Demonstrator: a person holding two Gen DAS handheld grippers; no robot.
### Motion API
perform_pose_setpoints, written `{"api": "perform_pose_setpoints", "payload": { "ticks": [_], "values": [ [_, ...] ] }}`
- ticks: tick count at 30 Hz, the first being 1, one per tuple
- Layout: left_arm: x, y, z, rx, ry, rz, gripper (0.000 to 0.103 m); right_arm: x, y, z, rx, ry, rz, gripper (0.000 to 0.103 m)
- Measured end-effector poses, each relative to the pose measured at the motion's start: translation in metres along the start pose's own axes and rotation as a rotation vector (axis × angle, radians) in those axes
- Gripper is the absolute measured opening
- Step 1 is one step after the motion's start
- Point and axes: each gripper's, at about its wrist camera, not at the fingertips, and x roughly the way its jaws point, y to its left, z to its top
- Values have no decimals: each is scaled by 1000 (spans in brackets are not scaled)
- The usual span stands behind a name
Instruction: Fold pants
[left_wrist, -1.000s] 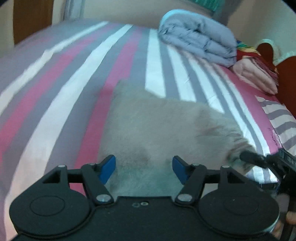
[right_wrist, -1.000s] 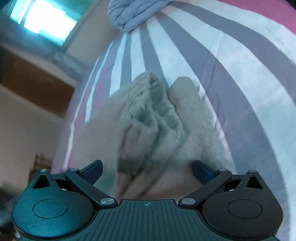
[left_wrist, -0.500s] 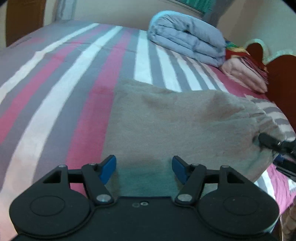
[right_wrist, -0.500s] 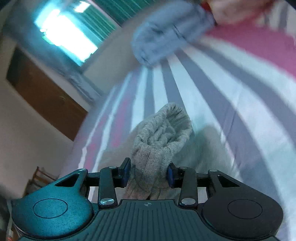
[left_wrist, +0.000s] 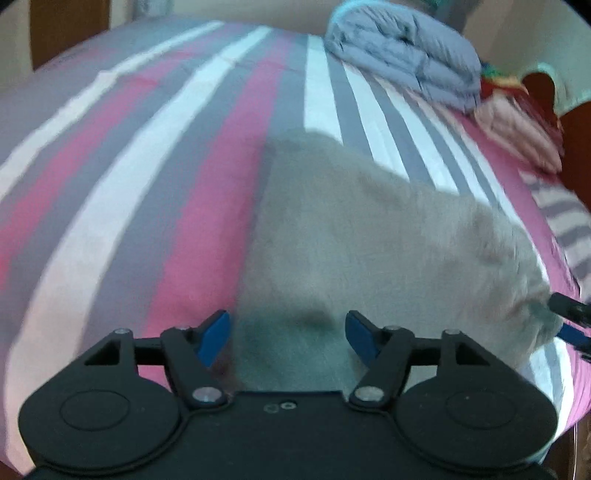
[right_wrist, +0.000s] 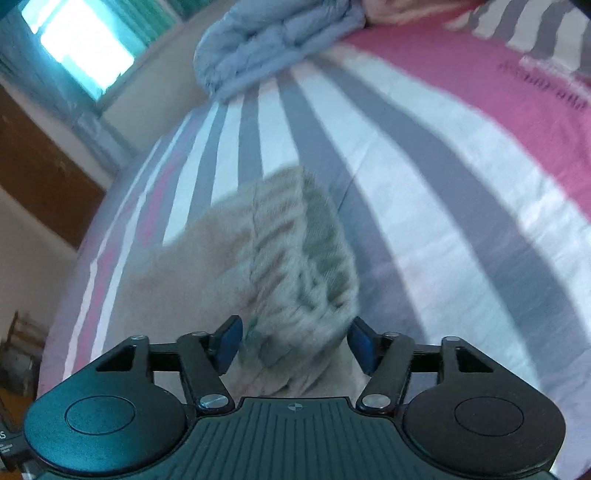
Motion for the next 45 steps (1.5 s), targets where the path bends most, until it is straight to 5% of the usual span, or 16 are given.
{"api": "perform_pose_setpoints", "payload": {
  "ticks": [5,11,15,19,22,26,30,32,35,41,45],
  "values": [
    [-6,-12,31,25,-45,-16,61,-9,55,8,-253,-138,7,65],
    [30,-24,55,42,15,-23,59,34,93,2,-409,-97,4,65],
    [72,-22,39,65,120,28,67,78,58,-50,-572,11,-148,65],
    [63,-15,55,-4,99,-7,61,65,58,-39,-583,10,-117,65],
    [58,-26,81,40,36,-13,61,43,68,-15,-486,-71,-39,65],
    [92,-40,101,81,77,9,63,61,91,3,-513,-83,-35,65],
    [131,-29,106,29,119,65,84,97,78,-4,-549,-9,-169,65],
    [131,-24,108,-8,114,54,83,105,54,-9,-489,9,-193,74],
    [107,-25,102,0,88,33,69,92,46,3,-420,19,-163,78],
    [52,-18,53,37,44,25,70,38,73,1,-418,-118,-53,78],
    [39,-23,9,122,47,81,76,40,88,-34,-548,-95,-73,78]
  ]
}}
